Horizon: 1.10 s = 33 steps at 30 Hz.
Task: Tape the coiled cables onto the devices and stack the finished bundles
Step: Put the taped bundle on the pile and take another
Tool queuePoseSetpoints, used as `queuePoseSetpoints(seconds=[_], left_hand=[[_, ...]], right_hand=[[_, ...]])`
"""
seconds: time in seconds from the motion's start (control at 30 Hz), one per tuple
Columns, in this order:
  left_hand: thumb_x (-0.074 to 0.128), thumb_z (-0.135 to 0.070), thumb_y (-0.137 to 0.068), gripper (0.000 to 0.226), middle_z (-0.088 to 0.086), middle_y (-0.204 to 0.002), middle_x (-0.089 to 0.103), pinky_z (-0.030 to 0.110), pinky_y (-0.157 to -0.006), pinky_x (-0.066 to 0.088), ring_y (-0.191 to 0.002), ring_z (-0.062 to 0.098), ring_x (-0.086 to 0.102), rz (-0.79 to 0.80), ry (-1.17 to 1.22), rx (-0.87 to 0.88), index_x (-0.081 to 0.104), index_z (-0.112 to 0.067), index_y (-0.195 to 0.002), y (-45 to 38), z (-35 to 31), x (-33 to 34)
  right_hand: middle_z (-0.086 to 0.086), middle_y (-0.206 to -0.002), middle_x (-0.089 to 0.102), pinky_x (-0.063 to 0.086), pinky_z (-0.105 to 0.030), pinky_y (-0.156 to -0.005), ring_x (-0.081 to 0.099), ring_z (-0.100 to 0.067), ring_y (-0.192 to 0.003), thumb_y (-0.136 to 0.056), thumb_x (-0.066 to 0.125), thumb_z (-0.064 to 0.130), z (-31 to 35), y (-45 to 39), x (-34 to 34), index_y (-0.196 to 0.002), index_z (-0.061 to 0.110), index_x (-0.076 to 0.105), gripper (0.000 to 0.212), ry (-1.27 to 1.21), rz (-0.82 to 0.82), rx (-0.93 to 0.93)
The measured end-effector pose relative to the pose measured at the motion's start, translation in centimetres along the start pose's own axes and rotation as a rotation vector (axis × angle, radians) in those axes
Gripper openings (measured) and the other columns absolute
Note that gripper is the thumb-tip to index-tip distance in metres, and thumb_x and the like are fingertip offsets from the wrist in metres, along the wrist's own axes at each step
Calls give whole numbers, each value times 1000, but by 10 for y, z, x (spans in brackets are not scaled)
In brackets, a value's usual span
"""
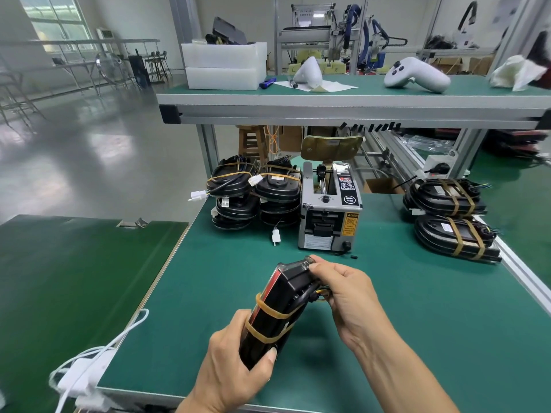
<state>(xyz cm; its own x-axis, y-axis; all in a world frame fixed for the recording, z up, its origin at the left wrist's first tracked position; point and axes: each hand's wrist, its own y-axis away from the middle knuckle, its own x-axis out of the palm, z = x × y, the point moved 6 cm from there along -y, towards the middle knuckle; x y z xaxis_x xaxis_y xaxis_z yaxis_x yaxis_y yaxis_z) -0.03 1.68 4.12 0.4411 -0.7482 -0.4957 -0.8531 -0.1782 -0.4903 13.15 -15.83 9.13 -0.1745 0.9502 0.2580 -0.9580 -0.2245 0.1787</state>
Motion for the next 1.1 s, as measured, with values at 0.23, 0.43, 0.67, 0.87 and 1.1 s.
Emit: queuePoseSetpoints(seconds=[0.23,0.43,0.67,0.87,1.1], left_hand=[[76,-34,-75,36,-20,-72,59,11,-56,43,-57,3,54,1,0,11,55,-42,-103,-1,-1,0],[77,-34,-76,36,-18,-73,59,12,-55,43,-57,4,55,4,5,16,56,-41,-104,-1,-1,0],[78,-33,-76,35,-17,-73,60,15,-56,45,-57,6,56,6,4,8,58,-40,-104,0,2,1],[78,-33,-76,36,-18,-73,60,14,-56,44,-57,5,55,5,7,7,58,-39,-105,1,2,1],[77,-33,-76,36,-20,-72,59,12,-56,44,-57,4,55,4,9,4,57,-41,-105,0,-2,0]], right_hand=[[-5,-102,77,44,-32,-88,61,-17,-99,-87,74,7,2,3,2,-82,10,85,13,-116,38,61],[1,-116,78,39,-54,-119,64,-24,-126,-86,74,7,1,1,1,-81,3,83,11,-23,26,15],[4,-105,81,42,-48,-116,64,-12,-125,-83,75,6,2,1,3,-71,3,80,14,24,9,-16],[7,-100,81,44,-38,-105,63,-10,-125,-85,73,4,3,3,3,-66,5,79,20,33,5,-18],[4,-101,81,45,-35,-103,63,-12,-123,-85,73,6,5,2,4,-73,3,80,15,56,-1,-14]])
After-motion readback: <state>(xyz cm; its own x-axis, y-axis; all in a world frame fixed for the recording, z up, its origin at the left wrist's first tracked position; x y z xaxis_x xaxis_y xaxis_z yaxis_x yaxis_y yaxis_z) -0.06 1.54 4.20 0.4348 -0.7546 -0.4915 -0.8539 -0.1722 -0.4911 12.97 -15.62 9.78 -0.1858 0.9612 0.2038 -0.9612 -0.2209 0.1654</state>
